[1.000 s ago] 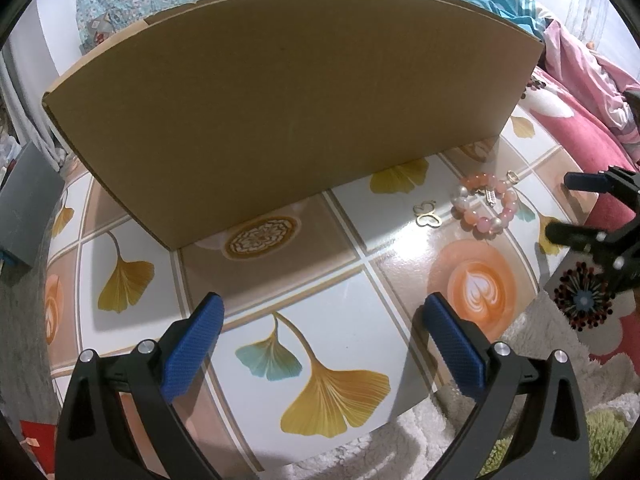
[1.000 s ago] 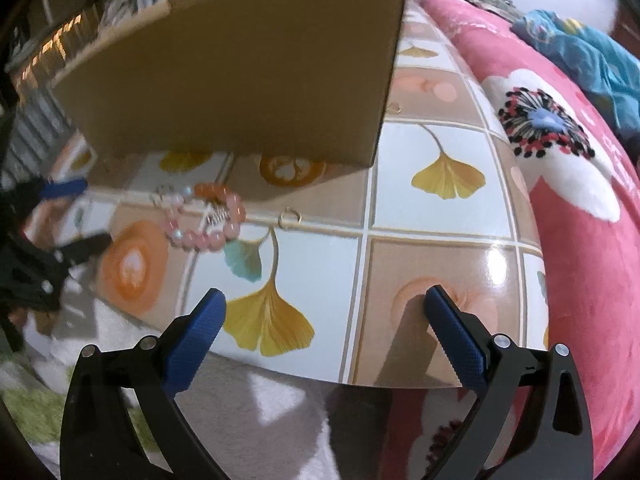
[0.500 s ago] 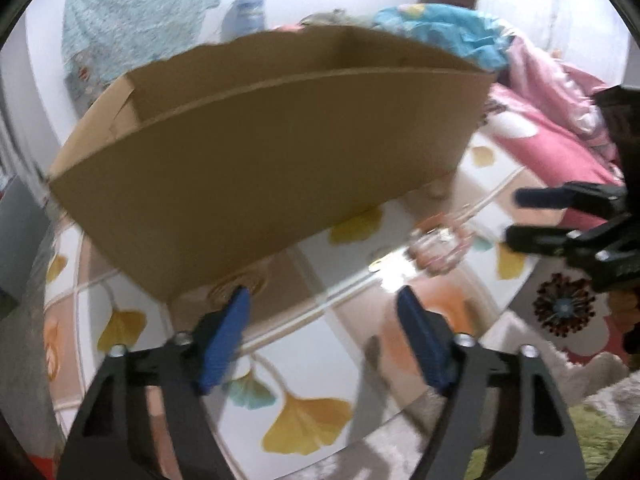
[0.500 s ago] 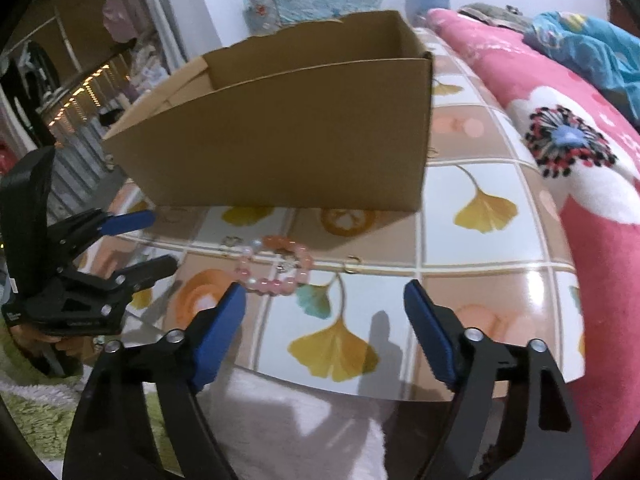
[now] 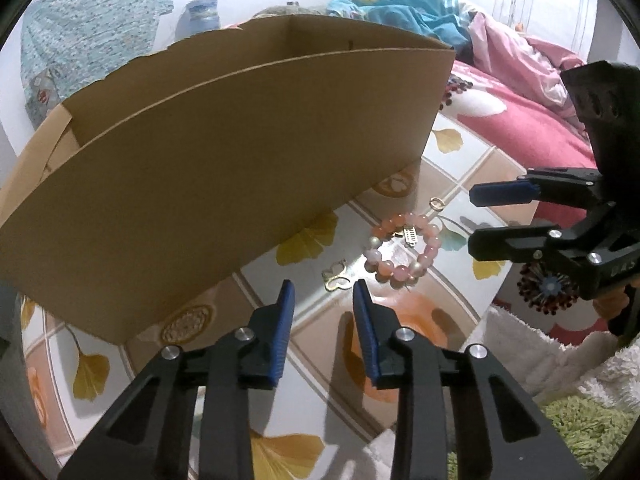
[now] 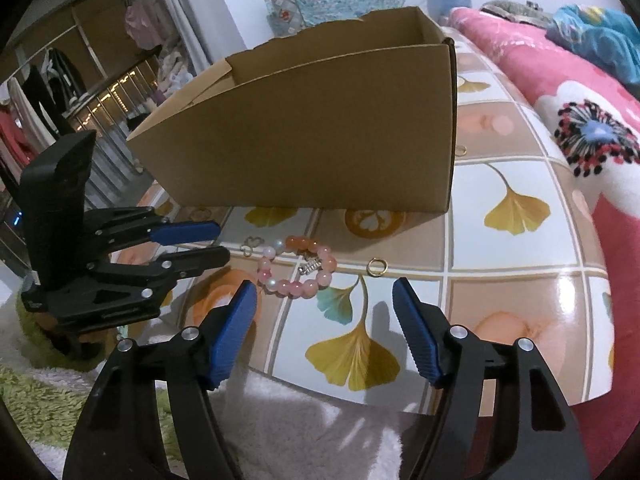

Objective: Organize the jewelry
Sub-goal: 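Grasp the gold ring with the right tool while the left tool grasps the gold charm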

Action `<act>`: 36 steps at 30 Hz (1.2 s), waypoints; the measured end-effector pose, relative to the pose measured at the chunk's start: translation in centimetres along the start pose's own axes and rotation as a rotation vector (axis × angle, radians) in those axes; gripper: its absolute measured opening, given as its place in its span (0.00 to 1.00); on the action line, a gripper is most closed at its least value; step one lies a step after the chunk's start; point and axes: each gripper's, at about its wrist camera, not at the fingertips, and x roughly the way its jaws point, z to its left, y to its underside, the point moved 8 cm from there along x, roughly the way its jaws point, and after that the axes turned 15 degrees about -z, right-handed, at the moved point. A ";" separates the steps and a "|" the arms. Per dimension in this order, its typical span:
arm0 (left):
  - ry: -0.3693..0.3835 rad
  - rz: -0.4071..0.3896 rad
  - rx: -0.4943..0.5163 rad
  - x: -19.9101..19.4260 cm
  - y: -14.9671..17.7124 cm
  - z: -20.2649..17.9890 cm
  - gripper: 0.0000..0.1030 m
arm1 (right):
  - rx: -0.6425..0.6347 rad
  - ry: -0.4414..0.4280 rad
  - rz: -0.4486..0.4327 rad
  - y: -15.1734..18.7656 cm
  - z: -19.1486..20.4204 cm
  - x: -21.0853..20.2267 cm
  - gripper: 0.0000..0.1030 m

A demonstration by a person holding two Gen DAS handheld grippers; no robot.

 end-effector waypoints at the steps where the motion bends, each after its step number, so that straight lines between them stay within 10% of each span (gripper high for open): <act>1: 0.001 0.010 0.009 0.3 0.0 0.0 0.29 | 0.005 -0.004 -0.001 0.0 -0.1 0.0 0.64; 36: 0.014 0.050 0.070 2.8 -0.8 -0.9 0.14 | 0.084 -0.030 -0.021 -0.1 -2.1 -0.1 0.54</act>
